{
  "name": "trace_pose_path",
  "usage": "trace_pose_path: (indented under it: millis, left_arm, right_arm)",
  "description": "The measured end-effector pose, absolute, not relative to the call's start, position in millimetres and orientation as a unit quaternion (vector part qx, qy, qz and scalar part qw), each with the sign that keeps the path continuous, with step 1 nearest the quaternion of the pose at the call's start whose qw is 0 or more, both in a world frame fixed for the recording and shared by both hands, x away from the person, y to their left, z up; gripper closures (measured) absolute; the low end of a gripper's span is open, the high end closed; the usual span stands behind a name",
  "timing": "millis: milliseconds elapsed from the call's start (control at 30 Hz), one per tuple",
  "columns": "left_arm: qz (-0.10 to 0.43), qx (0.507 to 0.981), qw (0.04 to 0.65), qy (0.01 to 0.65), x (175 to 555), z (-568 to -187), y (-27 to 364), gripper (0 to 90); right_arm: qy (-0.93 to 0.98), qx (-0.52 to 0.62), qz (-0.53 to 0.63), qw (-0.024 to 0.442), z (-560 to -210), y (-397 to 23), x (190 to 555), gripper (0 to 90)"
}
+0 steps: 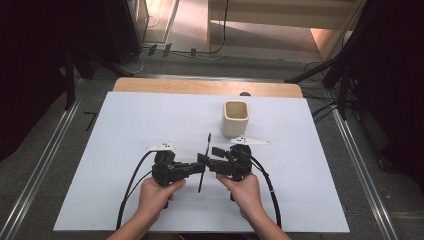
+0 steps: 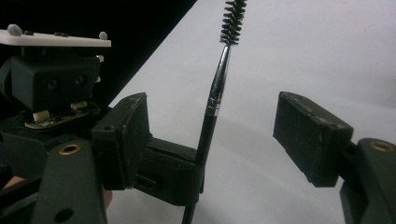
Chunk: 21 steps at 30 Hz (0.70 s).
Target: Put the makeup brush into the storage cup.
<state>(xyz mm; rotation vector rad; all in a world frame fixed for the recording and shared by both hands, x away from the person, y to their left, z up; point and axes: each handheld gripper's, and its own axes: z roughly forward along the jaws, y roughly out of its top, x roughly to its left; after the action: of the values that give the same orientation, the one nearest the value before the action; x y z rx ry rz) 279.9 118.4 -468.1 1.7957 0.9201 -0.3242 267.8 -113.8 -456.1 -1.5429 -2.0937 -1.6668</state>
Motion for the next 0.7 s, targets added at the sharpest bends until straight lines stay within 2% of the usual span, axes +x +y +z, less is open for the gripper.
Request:
trace_pose_path:
  millis: [533,567,600,700]
  left_arm:
    - [-0.132,0.744,0.530,0.386,278.8,-469.0,117.1,85.1]
    - [-0.132,0.744,0.530,0.386,278.8,-469.0,117.1,85.1]
    - [-0.136,0.742,0.530,0.387,279.0,-469.3,117.2,85.1]
    - [-0.138,0.740,0.531,0.389,279.1,-469.8,117.5,85.1]
  right_arm:
    - [-0.660,-0.515,-0.541,0.071,-461.3,-108.7,272.0,63.1]
    - [-0.660,-0.515,-0.541,0.071,-461.3,-108.7,272.0,63.1]
    - [-0.663,-0.514,-0.540,0.067,-462.0,-108.2,272.2,67.4]
    - [-0.664,-0.514,-0.540,0.067,-462.8,-107.8,272.5,72.9]
